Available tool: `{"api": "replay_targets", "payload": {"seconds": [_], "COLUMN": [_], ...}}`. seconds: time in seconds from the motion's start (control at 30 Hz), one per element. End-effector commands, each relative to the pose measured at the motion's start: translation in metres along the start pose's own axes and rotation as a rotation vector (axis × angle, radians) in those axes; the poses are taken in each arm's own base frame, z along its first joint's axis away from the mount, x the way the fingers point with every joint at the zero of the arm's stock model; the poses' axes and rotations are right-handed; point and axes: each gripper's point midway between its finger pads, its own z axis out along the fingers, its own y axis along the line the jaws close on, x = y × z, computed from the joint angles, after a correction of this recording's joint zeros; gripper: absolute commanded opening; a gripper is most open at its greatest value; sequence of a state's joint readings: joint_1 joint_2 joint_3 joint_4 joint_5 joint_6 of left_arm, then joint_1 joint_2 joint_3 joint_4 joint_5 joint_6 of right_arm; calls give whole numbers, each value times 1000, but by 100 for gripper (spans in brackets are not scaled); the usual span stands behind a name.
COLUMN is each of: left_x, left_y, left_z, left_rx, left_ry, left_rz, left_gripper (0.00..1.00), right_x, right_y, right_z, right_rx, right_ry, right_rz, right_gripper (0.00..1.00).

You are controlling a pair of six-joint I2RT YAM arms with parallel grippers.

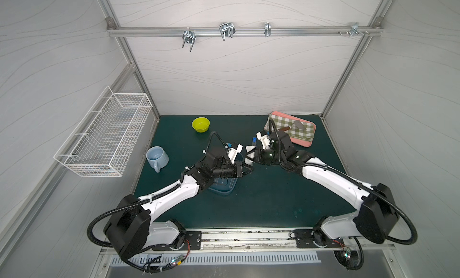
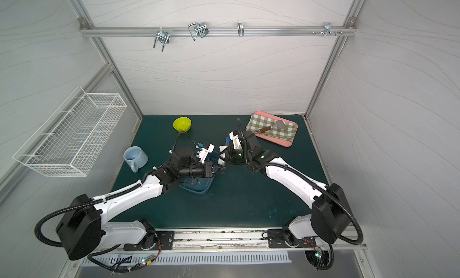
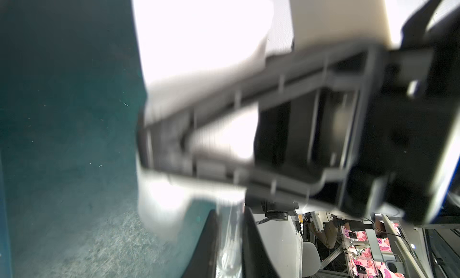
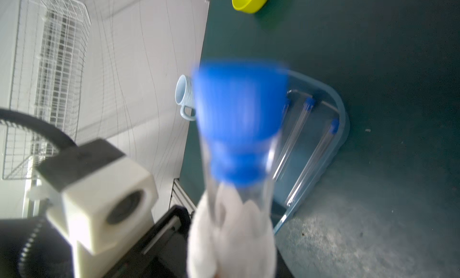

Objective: Wipe the exteriors of test tubes
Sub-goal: Wipe the dirt from the test tube.

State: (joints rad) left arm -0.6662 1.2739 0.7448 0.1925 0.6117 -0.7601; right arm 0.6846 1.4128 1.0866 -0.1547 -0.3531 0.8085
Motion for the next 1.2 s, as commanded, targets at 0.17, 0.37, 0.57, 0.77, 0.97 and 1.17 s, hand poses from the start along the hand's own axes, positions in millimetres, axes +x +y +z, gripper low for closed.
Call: {"api": "replay_targets", "payload": {"seconds": [0.17,0.37,0.57,0.77,0.97,1.17], "left_x": [-12,-15,-18,-18,-18,-18], "left_y": [-21,-20,-14,-14,-13,-12], "left_z": [-9,-12,-16,-16,-19,-19], "left_rx": [65,64,53,54,48,45], "left_ry": [-49,-62,-77,-77,-82,-83], "left_rz": [58,52,42,40,43,39], "left_gripper": [4,4,4,4,4,4], "right_x": [-34,8,50,42,30,19], "right_y": [11,4,-3,2,13,16], "right_z": [2,4,6,6,1,-15], "right_rx": [-49,-24,-4,1,0,16], "right_ry": [-18,30,84,70,73,55], "right_rz": [-34,-19,7,-8,-38,-48], "right_gripper": [21,21,21,32,45,49]}}
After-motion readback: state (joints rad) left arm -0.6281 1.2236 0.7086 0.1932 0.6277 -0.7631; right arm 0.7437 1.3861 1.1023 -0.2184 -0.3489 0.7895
